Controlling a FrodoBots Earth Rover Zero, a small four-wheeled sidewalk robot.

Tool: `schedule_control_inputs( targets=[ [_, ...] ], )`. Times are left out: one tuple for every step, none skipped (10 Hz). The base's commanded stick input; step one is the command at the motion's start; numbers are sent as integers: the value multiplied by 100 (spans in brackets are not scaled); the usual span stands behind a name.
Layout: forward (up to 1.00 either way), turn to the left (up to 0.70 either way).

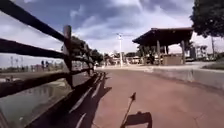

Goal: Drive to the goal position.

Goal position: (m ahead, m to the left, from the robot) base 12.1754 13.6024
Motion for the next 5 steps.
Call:
schedule_control_inputs(
  targets=[
    [70, -5],
    [70, -5],
    [70, -5],
    [70, -5],
    [70, -5]
  ],
)
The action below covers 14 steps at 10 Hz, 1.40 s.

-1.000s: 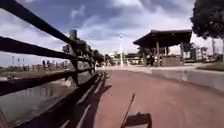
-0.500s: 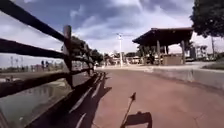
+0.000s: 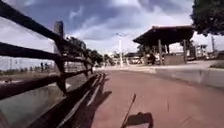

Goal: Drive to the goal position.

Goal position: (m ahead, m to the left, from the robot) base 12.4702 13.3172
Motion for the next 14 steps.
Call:
schedule_control_inputs(
  targets=[
    [70, -5],
    [70, -5],
    [70, -5],
    [78, -4],
    [85, -4],
    [85, -4],
    [85, -4],
    [85, -4],
    [85, -4],
    [85, -4],
    [85, -4],
    [85, -4],
    [85, -4],
    [85, -4]
  ],
)
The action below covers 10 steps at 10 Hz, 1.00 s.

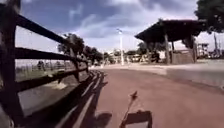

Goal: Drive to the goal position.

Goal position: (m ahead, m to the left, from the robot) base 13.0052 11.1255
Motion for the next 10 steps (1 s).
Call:
schedule_control_inputs(
  targets=[
    [85, -4],
    [85, -4],
    [85, -4],
    [85, -4],
    [85, -4],
    [85, -4],
    [85, -4],
    [85, -4],
    [85, -4],
    [85, -4]
  ],
)
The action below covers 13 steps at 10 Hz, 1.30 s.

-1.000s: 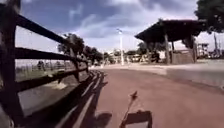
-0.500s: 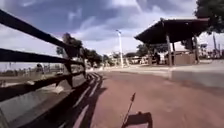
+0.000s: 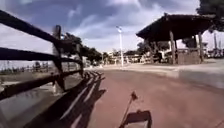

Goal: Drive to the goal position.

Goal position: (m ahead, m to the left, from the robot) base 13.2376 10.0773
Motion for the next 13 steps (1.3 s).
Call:
schedule_control_inputs(
  targets=[
    [85, -4],
    [85, -4],
    [85, -4],
    [85, -4],
    [85, -4],
    [85, -4],
    [85, -4],
    [85, -4],
    [85, -4],
    [85, -4],
    [85, -4],
    [85, -4],
    [85, -4]
  ],
)
